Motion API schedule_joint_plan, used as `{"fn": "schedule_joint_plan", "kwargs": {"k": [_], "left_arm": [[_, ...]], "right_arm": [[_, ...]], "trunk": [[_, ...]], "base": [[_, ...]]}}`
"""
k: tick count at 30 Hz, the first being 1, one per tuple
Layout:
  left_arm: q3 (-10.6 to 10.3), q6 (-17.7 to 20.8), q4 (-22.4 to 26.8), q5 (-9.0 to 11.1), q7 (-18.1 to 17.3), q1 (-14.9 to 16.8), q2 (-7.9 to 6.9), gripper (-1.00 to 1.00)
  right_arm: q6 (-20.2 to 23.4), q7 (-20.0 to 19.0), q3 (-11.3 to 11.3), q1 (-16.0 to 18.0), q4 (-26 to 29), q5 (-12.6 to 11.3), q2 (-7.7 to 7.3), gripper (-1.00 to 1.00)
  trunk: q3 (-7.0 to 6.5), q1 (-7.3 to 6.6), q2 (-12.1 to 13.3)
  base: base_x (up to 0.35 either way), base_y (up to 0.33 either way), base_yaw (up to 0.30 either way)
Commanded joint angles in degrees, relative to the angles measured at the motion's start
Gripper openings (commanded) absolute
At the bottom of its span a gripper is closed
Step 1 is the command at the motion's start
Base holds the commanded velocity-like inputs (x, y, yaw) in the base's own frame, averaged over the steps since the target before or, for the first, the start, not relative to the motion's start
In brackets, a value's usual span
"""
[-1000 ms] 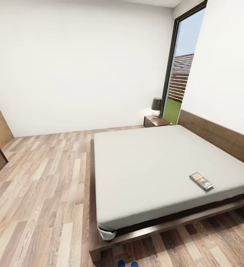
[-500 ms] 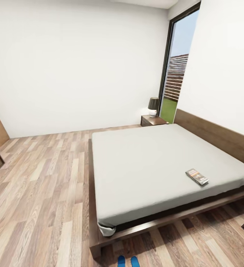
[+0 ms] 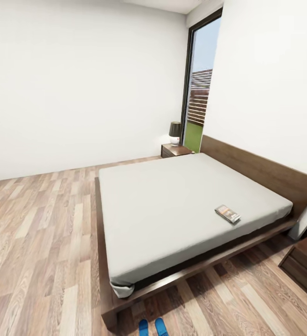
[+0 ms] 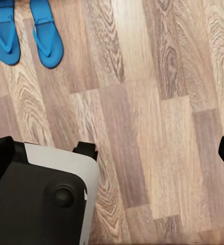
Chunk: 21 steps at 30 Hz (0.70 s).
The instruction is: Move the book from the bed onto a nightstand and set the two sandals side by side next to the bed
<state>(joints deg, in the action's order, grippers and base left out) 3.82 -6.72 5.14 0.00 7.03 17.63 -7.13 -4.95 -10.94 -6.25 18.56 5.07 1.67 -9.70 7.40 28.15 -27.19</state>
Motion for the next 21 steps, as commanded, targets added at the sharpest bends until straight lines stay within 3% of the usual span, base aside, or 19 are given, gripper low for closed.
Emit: {"fn": "schedule_joint_plan", "kwargs": {"k": [1,21], "left_arm": [[0.3,-0.2,0.0,0.0,0.0,0.0,0.01,1.00],[0.3,-0.2,0.0,0.0,0.0,0.0,-0.01,1.00]], "right_arm": [[-0.2,0.0,-0.3,0.1,-0.1,0.2,-0.03,1.00],[-0.2,0.0,-0.3,0.1,-0.1,0.2,-0.06,1.00]], "trunk": [[0.11,0.02,-0.1],[0.11,0.02,-0.1]], "base": [[-0.012,0.000,-0.289],[-0.037,0.000,-0.294]]}}
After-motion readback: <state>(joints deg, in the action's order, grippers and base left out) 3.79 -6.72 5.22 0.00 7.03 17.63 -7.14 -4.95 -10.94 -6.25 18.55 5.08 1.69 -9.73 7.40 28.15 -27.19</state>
